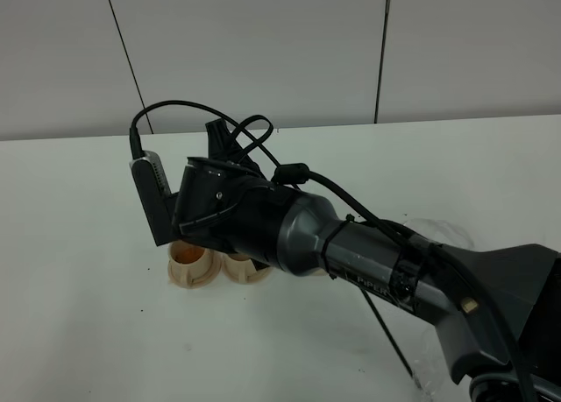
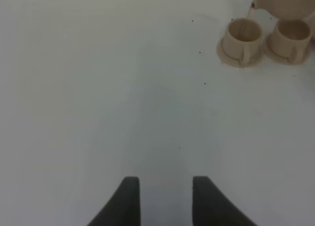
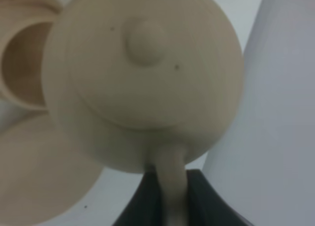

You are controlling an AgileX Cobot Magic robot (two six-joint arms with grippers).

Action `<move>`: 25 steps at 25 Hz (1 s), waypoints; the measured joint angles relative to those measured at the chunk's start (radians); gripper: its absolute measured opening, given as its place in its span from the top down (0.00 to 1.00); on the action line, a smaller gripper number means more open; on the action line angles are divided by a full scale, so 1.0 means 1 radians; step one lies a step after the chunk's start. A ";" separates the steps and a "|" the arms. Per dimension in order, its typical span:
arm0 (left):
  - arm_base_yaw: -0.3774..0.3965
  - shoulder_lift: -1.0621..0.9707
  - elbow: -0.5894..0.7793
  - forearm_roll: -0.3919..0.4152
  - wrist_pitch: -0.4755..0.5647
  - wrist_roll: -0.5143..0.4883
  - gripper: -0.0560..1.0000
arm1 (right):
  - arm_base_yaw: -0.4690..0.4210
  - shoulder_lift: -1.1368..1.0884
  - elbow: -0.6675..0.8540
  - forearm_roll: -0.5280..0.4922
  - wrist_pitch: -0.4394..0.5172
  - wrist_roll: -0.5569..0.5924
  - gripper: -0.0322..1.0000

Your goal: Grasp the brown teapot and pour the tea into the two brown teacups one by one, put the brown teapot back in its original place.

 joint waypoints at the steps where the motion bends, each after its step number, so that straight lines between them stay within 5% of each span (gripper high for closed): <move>1: 0.000 0.000 0.000 0.000 0.000 0.000 0.64 | 0.001 0.001 0.009 -0.005 -0.001 0.006 0.88; 25: 0.000 0.000 0.000 0.000 0.000 0.000 0.64 | 0.030 0.001 0.040 -0.099 -0.009 0.080 0.88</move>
